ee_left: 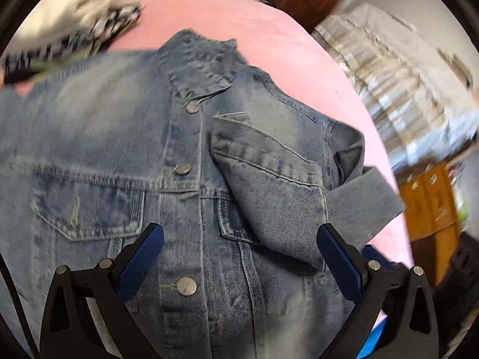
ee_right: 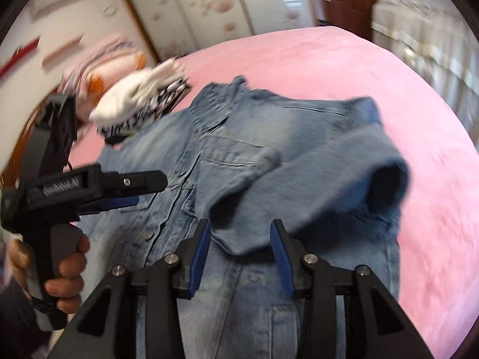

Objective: Fold large clothes

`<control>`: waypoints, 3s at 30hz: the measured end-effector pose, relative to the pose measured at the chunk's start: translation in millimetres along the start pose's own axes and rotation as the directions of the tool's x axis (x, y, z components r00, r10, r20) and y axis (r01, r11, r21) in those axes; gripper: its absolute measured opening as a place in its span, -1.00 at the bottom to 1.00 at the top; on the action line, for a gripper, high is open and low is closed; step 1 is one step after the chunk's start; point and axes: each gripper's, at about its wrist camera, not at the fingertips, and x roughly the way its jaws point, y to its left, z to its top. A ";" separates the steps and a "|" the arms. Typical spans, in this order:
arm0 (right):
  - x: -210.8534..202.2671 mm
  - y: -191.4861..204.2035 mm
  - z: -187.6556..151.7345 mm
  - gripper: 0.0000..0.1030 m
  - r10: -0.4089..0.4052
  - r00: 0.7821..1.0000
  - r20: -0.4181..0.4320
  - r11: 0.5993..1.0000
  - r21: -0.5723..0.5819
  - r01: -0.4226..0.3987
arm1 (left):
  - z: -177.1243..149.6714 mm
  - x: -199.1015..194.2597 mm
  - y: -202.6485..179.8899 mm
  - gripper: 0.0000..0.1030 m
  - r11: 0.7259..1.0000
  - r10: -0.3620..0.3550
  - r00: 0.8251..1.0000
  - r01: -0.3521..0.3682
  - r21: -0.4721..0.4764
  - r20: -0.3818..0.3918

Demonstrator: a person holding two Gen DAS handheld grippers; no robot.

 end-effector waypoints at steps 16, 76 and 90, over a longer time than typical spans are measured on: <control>-25.1 -38.7 -41.1 -0.19 -0.019 1.000 -0.009 0.989 0.147 0.021 | 12.7 65.7 -75.1 0.02 0.961 0.257 0.950 -0.232 0.151 -0.176; 100.7 -138.1 120.7 -0.29 -0.277 0.948 -0.155 0.945 0.136 0.298 | 65.1 11.8 170.4 -0.01 0.972 -0.067 0.998 0.061 -0.228 -0.020; 97.4 -152.1 109.9 -0.49 -0.263 0.947 -0.183 0.942 0.164 0.294 | 58.7 10.9 160.3 0.17 0.982 -0.034 0.997 0.022 -0.189 -0.064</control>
